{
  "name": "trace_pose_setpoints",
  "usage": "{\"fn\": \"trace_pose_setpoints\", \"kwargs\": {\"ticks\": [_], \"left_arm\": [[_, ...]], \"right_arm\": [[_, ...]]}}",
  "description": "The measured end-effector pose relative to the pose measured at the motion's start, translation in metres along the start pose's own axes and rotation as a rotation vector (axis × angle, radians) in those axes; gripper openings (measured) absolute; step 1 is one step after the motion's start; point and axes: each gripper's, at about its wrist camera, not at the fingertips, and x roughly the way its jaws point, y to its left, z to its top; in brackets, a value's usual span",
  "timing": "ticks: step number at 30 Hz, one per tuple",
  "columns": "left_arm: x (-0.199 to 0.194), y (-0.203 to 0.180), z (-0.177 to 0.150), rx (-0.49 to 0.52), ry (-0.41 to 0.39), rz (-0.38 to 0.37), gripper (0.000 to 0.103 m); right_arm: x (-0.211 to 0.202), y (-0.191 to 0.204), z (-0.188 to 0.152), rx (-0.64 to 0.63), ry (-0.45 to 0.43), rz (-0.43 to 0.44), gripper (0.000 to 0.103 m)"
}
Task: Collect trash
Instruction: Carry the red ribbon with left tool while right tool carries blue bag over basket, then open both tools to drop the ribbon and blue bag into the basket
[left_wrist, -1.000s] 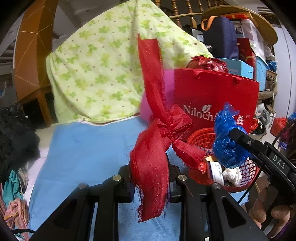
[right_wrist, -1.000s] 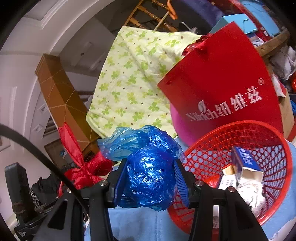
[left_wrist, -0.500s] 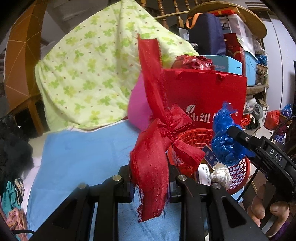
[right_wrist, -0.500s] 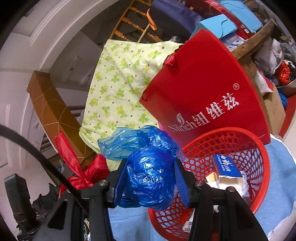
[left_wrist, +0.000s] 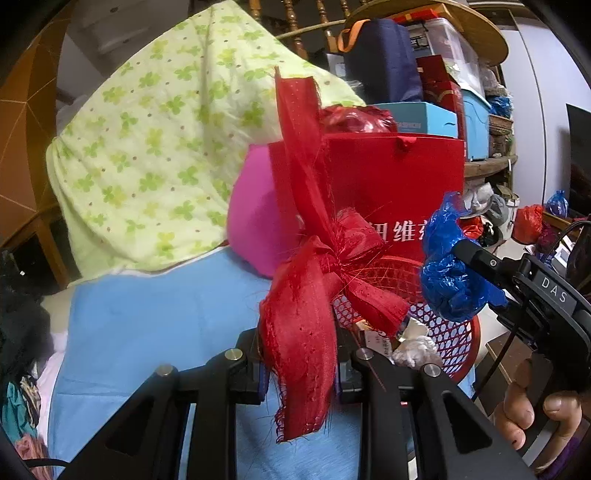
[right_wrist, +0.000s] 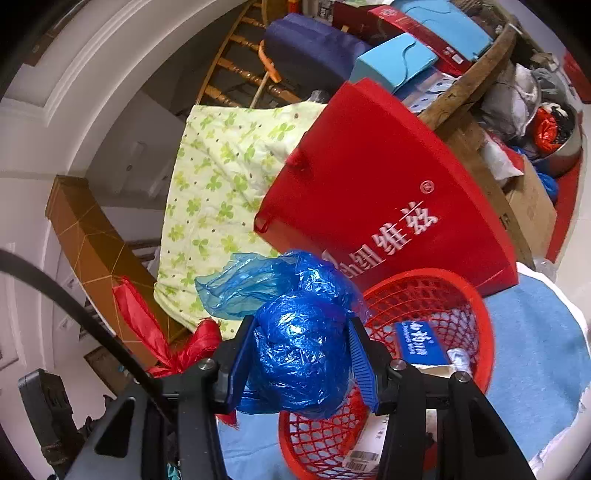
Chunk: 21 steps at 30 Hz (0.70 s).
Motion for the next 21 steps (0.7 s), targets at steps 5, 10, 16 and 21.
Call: {"fn": "trace_pose_setpoints", "kwargs": {"ticks": [5,10,16,21], "left_arm": [[0.004,-0.008,0.001,0.010,0.000,-0.024,0.026],[0.010,-0.015,0.000,0.020,0.012,-0.048,0.026],[0.017,-0.020,-0.001,0.019,0.015,-0.101,0.027],[0.030,-0.017,-0.005,-0.008,0.034,-0.186,0.031]], "right_arm": [[-0.006,-0.007,0.006,0.019,-0.015,-0.007,0.052],[-0.009,-0.012,0.008,0.028,-0.020,-0.012,0.052],[-0.015,-0.013,0.008,0.034,-0.031,-0.018,0.052],[-0.016,-0.015,0.007,0.042,-0.028,-0.024,0.053]]}}
